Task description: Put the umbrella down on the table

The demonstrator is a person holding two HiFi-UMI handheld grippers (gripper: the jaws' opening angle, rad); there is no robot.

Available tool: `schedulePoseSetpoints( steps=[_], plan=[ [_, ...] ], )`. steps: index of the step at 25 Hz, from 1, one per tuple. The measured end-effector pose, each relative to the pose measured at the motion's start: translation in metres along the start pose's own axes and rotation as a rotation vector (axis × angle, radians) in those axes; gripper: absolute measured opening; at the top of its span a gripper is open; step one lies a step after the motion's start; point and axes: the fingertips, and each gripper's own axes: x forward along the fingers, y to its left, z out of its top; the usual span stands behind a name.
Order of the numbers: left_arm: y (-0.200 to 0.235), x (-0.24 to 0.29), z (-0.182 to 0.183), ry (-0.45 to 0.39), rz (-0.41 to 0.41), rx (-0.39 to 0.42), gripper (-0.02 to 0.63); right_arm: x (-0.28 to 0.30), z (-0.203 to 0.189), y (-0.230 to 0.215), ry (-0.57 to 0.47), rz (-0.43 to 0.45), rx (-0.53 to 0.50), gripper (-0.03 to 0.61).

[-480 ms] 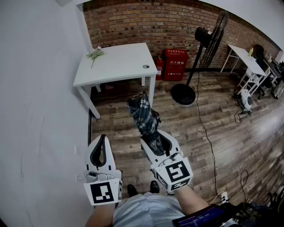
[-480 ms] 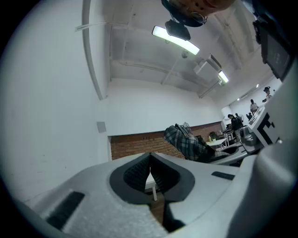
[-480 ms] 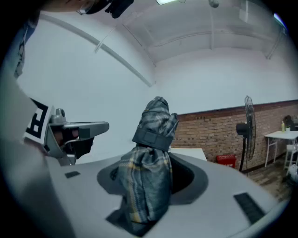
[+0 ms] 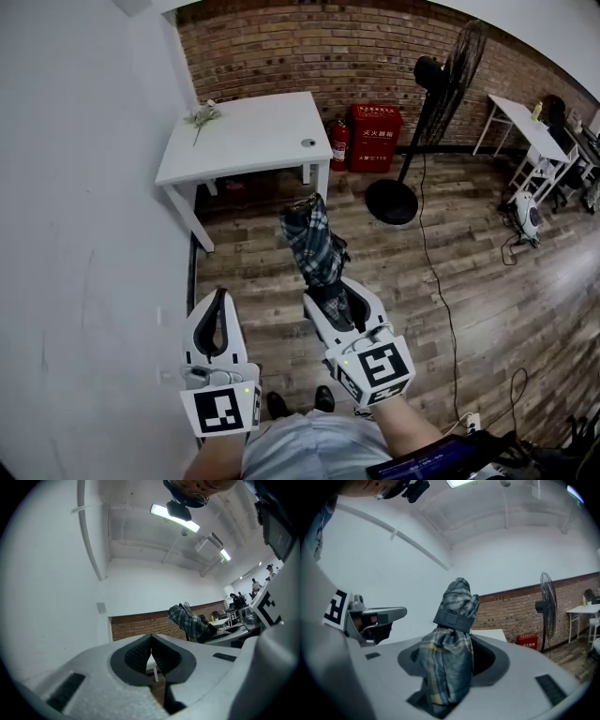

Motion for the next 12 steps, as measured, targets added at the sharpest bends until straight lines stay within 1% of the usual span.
schedulePoseSetpoints(
  steps=[7,12],
  plan=[
    [-0.025,0.011,0.0,0.003,0.022,0.006,0.009,-0.006,-0.008,-0.022,0.013,0.025,0.002,0.198],
    [-0.021,0.022,-0.012,0.031,0.035,0.008,0.009,0.005,-0.012,-0.032,0.024,0.029,0.01,0.198]
  ],
)
